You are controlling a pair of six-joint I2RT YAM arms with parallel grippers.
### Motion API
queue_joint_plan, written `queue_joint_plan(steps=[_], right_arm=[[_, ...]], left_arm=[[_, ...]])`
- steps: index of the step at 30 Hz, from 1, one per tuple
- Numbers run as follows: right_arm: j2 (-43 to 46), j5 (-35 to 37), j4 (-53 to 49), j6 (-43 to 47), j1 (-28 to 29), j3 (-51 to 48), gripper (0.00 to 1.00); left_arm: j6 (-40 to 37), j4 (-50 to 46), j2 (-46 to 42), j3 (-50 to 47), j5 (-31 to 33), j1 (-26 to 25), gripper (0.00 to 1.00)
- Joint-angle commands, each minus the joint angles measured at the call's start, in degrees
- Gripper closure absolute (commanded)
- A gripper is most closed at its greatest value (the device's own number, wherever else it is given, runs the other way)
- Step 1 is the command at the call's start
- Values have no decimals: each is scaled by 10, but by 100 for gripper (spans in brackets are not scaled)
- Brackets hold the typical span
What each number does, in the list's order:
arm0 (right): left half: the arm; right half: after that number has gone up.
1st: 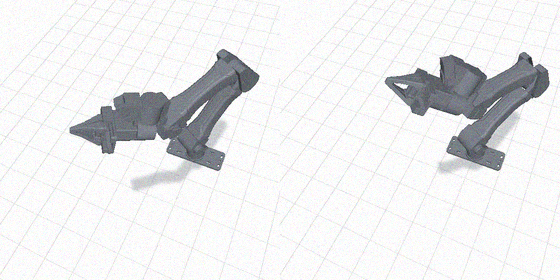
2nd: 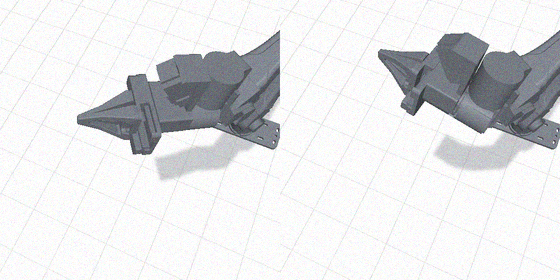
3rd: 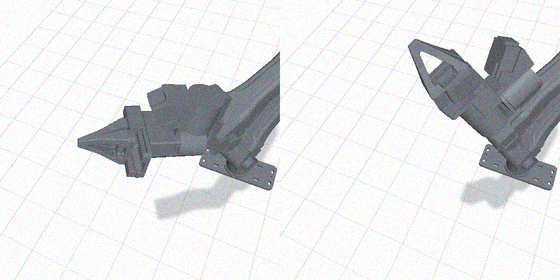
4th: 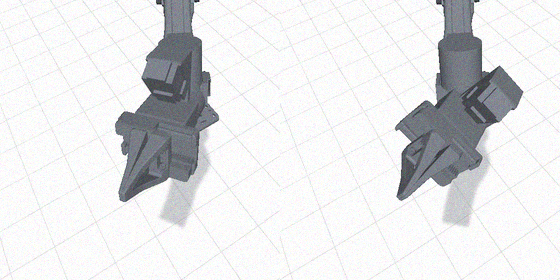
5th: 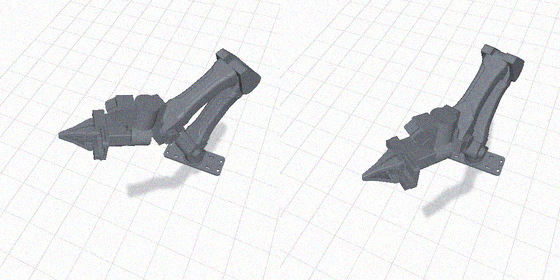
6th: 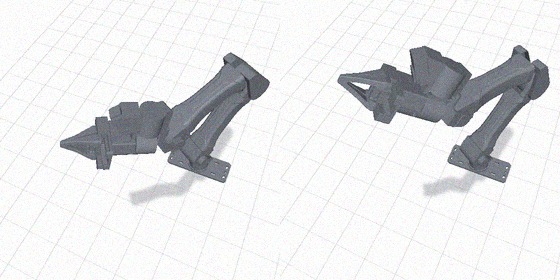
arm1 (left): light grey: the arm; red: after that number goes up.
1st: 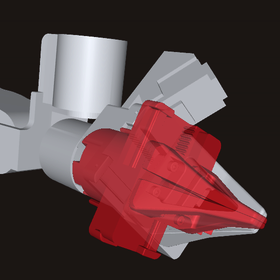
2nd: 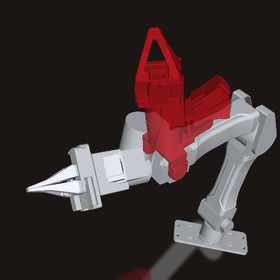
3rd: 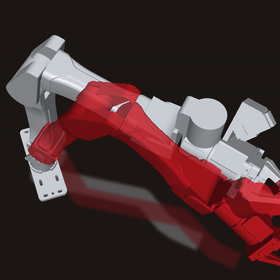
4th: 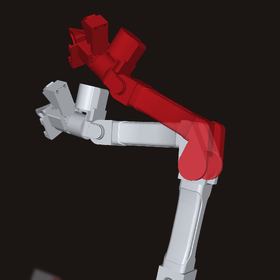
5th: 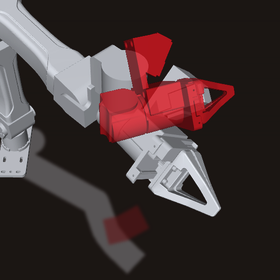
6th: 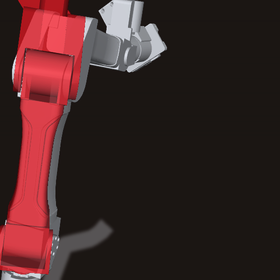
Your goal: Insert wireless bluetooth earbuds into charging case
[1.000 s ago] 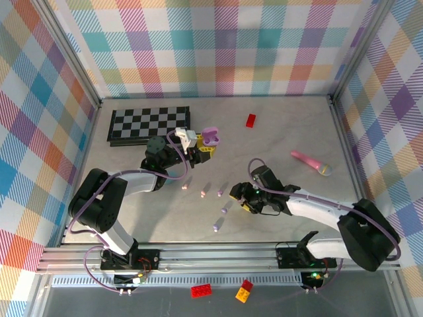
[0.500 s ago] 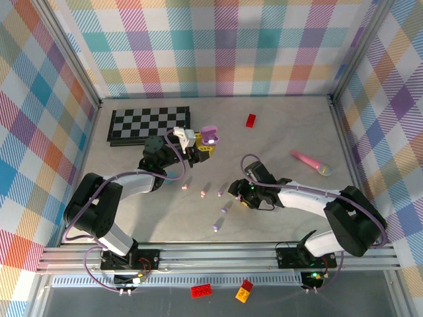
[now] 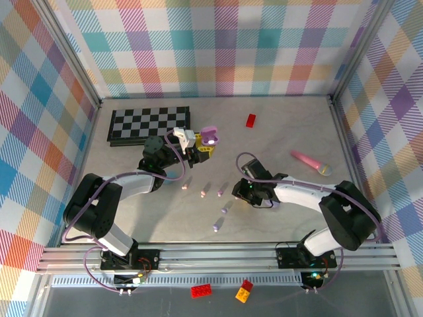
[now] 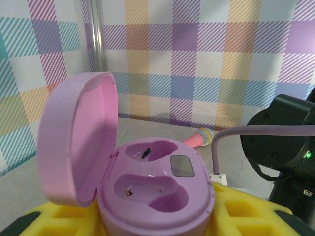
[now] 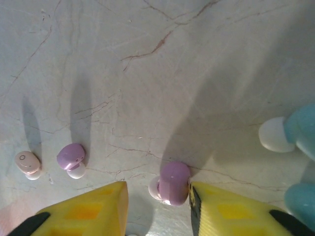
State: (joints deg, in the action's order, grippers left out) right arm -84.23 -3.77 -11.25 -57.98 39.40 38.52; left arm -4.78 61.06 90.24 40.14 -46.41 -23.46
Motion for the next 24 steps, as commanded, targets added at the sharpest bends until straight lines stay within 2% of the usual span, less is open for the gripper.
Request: queue_joint_plan(steps=[1, 13, 24], right_arm=[[-10, 10, -20, 20, -1, 17, 68], [-35, 12, -47, 68, -4, 53, 79], [-56, 38, -58, 119, -5, 85, 81]], left_arm=[[-15, 3, -20, -11, -11, 4, 60], [-17, -7, -34, -12, -12, 4, 60], [-20, -11, -39, -13, -3, 5, 60]])
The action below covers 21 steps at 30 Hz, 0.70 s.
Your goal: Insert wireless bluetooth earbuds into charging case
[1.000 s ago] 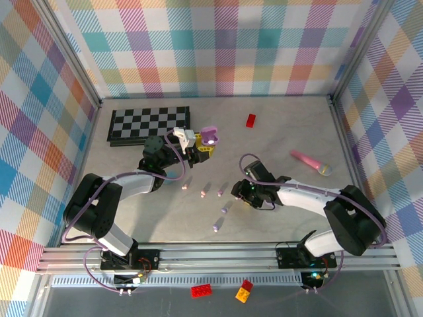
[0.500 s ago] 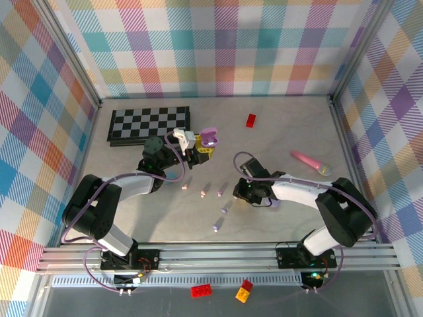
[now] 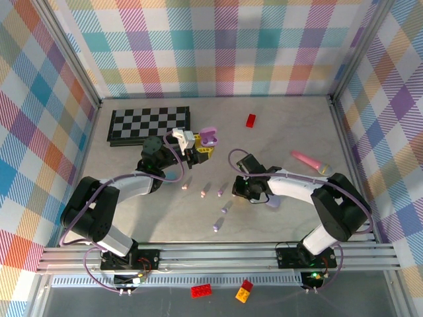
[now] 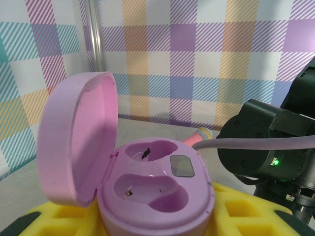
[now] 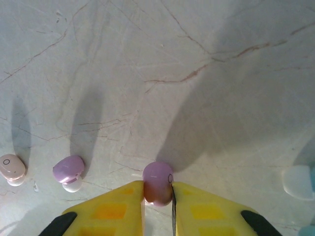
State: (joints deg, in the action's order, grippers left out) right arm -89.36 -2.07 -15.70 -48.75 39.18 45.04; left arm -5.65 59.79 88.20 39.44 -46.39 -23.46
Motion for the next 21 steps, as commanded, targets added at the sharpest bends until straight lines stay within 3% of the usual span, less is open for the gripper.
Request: queue_joint_plan(steps=[1, 13, 21], right_arm=[[-8, 25, -12, 33, -5, 25, 80], [-82, -27, 64, 84, -42, 61, 72], [-61, -74, 148, 70, -55, 15, 59]], left_arm=[[-11, 1, -19, -6, -3, 7, 60], [-19, -32, -21, 6, 0, 14, 60], [-19, -40, -22, 7, -5, 14, 60]])
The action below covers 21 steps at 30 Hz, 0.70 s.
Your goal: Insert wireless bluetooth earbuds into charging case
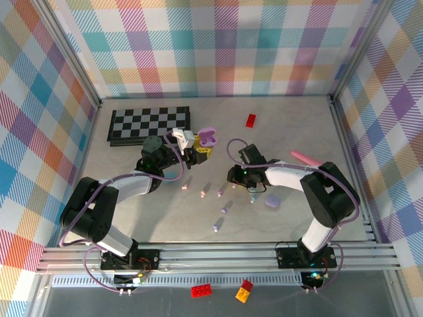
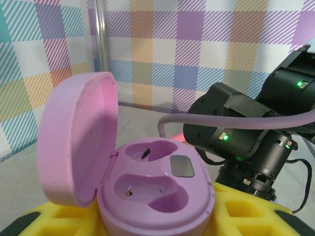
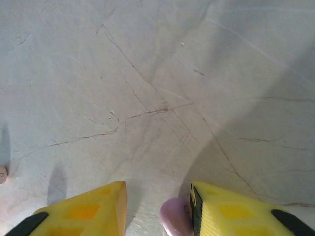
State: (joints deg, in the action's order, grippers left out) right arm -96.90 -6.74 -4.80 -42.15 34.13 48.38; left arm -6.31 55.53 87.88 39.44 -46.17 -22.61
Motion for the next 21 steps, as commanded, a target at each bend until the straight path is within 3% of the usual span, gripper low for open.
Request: queue_joint_plan(steps=[1, 21], right_arm=[[15, -32, 43, 3, -8, -21, 59], [27, -161, 45, 68, -36, -45, 55]], left_arm=[[-13, 1, -18, 8, -8, 6, 60], [-12, 0, -9, 21, -14, 6, 60]])
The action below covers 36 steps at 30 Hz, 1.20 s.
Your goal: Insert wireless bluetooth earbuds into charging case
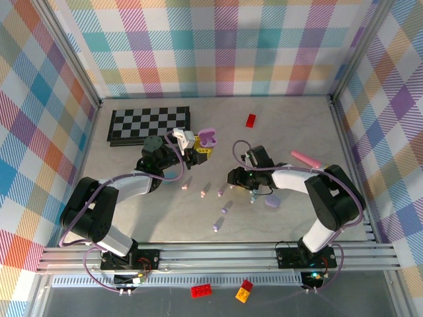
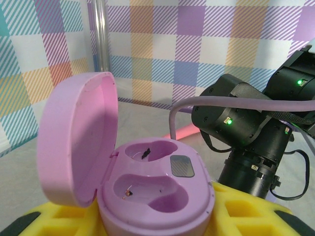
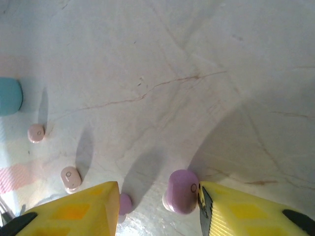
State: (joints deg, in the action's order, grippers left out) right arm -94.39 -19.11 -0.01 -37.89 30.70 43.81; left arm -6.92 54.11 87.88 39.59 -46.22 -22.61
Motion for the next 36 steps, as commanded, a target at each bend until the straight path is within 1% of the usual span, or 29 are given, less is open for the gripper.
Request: queue_joint_plan(steps=[1, 17, 21, 29, 32, 34, 36], right_arm=[[-3, -46, 0, 25, -2, 2, 55], [-37, -90, 86, -29, -6, 1, 57], [-47, -94, 89, -34, -6, 5, 58], [-58, -87, 58, -34, -6, 20, 59], [-49, -78, 40, -28, -5, 29, 59], [-37, -51, 11, -14, -1, 39, 59], [-29, -17, -26, 1, 5, 54, 59]], left_arm=[[-4, 16, -8, 21, -14, 6, 60], [-4, 14, -11, 18, -15, 6, 60], [-3, 18, -9, 18, -15, 6, 60], [-5, 18, -10, 15, -12, 6, 60], [7, 29, -8, 11, 9, 12, 60], [25, 59, 6, 7, 17, 26, 60], [70, 125, 30, 3, 15, 49, 60]])
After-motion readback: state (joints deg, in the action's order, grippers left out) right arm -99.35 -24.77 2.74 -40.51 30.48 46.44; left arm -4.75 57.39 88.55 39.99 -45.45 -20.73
